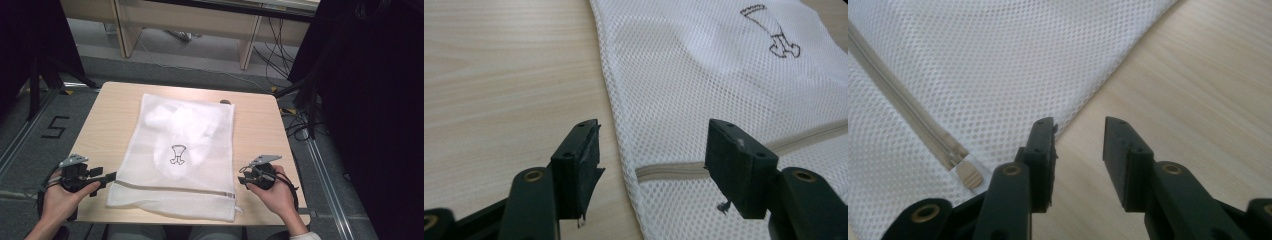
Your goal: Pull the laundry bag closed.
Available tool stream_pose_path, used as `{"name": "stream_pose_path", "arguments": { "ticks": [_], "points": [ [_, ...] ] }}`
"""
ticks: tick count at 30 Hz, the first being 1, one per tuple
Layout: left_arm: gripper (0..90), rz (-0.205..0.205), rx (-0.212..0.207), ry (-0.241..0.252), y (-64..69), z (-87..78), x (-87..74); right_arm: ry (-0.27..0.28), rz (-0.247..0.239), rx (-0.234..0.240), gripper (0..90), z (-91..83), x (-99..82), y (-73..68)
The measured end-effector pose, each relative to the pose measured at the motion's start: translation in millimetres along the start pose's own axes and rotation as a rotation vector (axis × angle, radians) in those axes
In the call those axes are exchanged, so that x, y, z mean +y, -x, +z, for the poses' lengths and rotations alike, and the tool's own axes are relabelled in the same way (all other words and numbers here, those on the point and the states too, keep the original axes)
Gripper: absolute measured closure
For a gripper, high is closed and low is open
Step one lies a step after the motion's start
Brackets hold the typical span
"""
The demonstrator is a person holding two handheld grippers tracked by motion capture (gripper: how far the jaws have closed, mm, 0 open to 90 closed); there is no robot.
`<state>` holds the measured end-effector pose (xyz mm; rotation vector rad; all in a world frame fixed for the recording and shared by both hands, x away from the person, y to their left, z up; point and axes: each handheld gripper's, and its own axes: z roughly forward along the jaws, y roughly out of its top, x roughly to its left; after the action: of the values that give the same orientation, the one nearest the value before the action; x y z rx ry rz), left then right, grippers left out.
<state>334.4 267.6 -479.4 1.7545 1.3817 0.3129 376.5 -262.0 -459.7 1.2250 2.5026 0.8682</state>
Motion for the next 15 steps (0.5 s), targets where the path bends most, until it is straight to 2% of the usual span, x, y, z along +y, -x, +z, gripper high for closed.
{"name": "stream_pose_path", "arguments": {
  "ticks": [1,2,3,4,5,8,9,10,11,12,13,15],
  "points": [
    [36.8,-0.003,-0.001,0.000,-1.4,0.6,-0.2,0.046,-0.015,-0.013,64.8,3.4,-1.7,1.7],
    [36.4,-0.010,0.010,0.002,-2.0,1.6,-0.8,0.029,-0.004,-0.013,64.6,1.5,-1.7,2.2],
    [36.3,-0.016,0.009,-0.005,-3.9,2.4,-1.3,0.038,0.015,-0.015,64.2,1.4,-2.2,2.0],
    [36.1,-0.023,0.017,-0.015,-5.6,2.7,-1.6,0.068,-0.001,-0.026,63.4,3.8,-3.4,4.5],
    [36.0,-0.039,0.024,-0.021,-7.2,3.0,-2.1,0.087,0.005,-0.029,62.9,4.9,-4.2,5.4],
    [37.2,-0.044,0.061,-0.041,-13.8,2.7,-2.9,0.076,0.045,-0.019,61.9,4.2,-5.4,6.0],
    [37.6,-0.040,0.068,-0.063,-16.4,0.8,-2.6,0.066,0.022,-0.030,61.9,4.8,-6.2,7.7],
    [37.8,-0.064,0.075,-0.042,-16.8,2.1,-3.3,0.043,0.036,-0.020,61.8,3.8,-5.6,7.2],
    [38.1,-0.054,0.076,-0.053,-18.9,0.7,-3.3,0.071,0.022,-0.037,61.7,7.2,-7.1,8.0],
    [38.7,-0.053,0.077,-0.056,-19.7,0.0,-3.1,0.079,0.033,-0.037,61.5,8.6,-7.5,7.7],
    [39.1,-0.059,0.076,-0.049,-19.5,0.2,-3.1,0.036,0.066,-0.028,61.3,4.9,-6.8,6.1],
    [39.6,-0.052,0.070,-0.051,-19.6,0.1,-2.9,0.061,0.046,-0.036,60.9,7.0,-7.3,9.4]
  ]
}}
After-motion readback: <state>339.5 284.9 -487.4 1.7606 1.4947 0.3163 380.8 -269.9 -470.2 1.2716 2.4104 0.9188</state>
